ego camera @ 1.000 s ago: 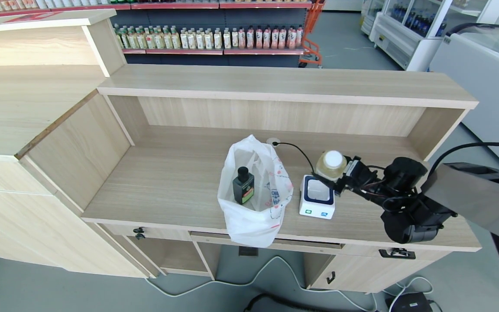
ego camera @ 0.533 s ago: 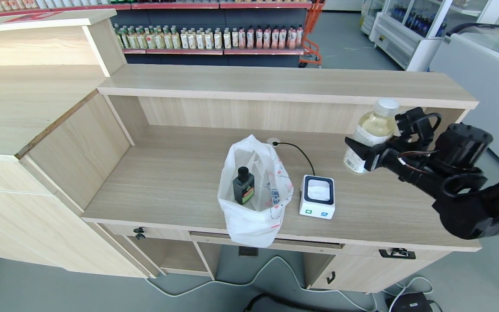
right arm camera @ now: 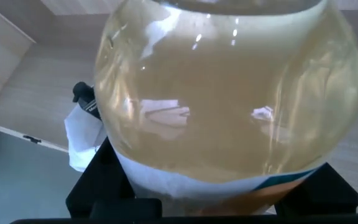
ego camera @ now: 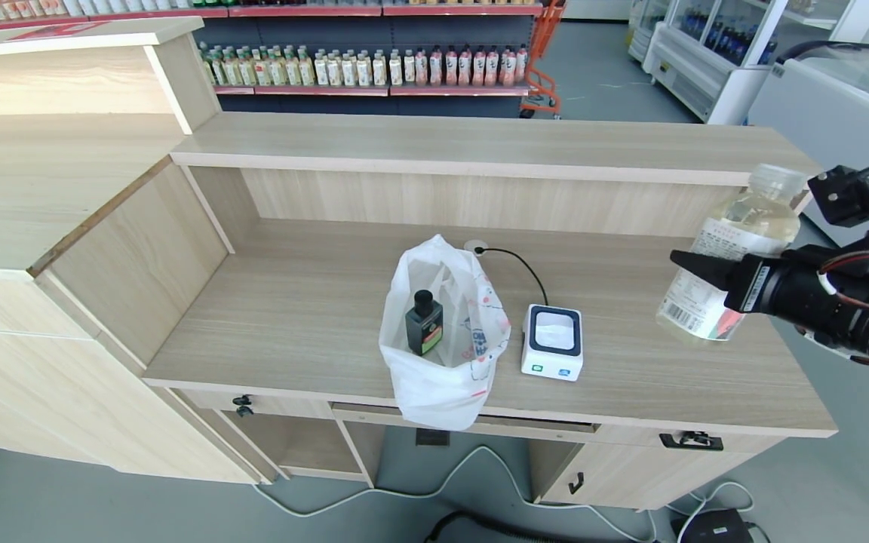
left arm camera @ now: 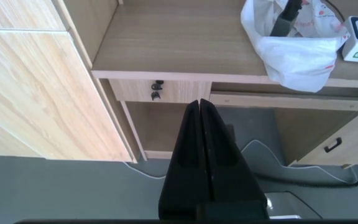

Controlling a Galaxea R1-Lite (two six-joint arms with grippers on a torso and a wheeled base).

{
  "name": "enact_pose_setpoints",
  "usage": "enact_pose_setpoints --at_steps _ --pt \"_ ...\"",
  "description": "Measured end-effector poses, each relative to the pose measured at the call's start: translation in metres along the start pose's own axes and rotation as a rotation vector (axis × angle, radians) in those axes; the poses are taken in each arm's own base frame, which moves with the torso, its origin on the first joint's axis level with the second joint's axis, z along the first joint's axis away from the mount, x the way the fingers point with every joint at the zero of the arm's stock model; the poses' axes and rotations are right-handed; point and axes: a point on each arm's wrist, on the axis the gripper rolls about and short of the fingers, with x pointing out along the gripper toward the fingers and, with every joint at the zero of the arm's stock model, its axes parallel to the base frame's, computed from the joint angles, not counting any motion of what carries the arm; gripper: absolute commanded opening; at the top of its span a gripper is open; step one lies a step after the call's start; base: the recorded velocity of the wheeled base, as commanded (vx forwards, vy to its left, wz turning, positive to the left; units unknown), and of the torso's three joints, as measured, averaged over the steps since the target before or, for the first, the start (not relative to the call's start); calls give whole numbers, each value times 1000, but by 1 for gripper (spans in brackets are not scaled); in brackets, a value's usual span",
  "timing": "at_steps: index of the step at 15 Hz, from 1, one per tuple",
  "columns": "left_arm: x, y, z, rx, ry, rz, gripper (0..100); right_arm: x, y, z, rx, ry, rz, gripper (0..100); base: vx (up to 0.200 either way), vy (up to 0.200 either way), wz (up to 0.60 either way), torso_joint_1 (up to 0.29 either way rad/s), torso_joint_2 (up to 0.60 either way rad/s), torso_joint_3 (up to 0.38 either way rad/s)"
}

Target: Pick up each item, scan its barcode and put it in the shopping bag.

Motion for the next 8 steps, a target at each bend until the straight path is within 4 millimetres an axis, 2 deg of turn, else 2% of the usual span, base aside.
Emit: enact_pose_setpoints --at_steps 6,8 --pt "0 0 0 0 0 0 0 -11 -19 -5 11 8 -98 0 0 0 0 0 0 0" --pt "0 0 0 2 0 -1 0 -10 -24 -8 17 23 -116 0 0 200 0 0 2 2"
